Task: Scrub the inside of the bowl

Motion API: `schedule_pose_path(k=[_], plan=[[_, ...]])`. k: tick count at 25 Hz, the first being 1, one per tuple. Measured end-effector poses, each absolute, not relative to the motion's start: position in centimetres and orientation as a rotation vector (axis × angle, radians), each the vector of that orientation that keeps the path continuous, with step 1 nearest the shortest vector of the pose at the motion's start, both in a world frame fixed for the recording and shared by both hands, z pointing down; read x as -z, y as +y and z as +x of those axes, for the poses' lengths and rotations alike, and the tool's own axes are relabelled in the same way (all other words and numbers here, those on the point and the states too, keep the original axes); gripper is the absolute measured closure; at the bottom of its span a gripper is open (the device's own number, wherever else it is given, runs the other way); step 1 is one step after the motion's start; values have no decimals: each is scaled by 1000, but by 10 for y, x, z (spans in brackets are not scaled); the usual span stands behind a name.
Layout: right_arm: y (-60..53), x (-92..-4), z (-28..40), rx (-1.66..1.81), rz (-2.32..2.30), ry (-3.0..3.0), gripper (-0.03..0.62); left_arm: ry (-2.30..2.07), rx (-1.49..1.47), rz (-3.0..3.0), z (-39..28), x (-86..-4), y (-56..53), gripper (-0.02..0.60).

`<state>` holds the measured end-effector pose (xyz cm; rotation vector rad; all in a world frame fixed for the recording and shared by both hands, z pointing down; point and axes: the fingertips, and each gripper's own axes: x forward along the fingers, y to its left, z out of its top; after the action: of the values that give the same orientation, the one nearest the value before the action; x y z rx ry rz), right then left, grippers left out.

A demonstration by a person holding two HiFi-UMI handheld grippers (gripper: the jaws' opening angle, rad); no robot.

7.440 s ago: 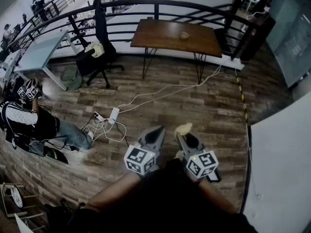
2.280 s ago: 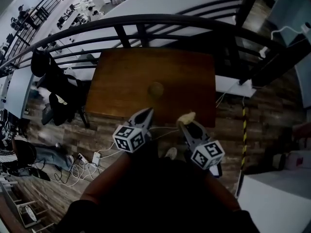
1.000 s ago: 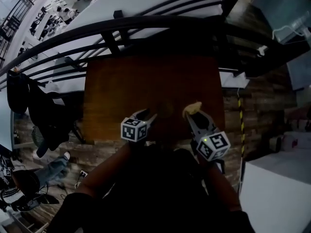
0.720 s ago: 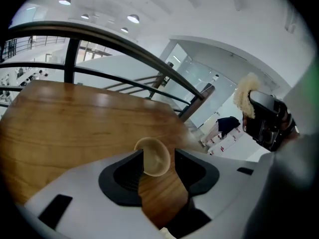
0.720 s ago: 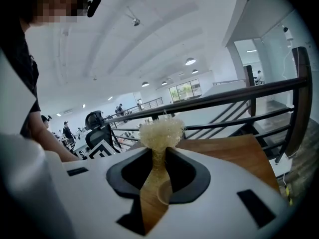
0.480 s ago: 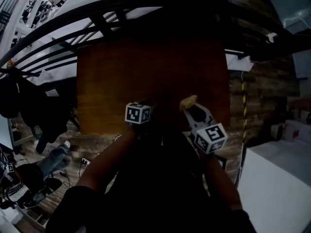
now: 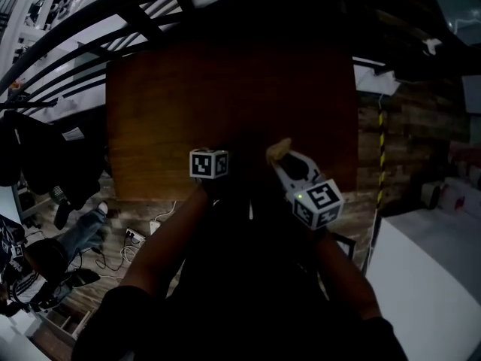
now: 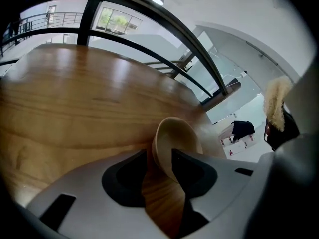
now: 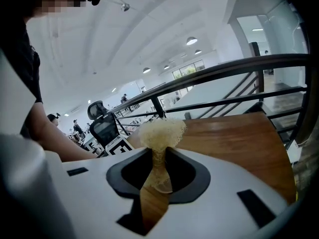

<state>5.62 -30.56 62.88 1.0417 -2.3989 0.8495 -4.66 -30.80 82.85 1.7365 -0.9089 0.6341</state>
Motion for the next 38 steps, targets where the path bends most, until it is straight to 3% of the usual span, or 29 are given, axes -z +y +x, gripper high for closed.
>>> schedule_pose_path(k=[4, 7, 17, 38], plan=[[-307, -632, 59, -885, 1019, -2398, 503, -960, -625, 1726, -48, -827, -316, 533], [-309, -632, 58, -885, 1006, -2399, 503, -969, -651, 1707, -50, -830, -316, 565], [-306, -635, 35, -843, 956, -2400, 503, -970, -672, 1745, -48, -800, -317, 572], [-333, -620, -30, -569, 1008, -2107, 508, -1082, -685, 2064, -64, -628, -332, 571]])
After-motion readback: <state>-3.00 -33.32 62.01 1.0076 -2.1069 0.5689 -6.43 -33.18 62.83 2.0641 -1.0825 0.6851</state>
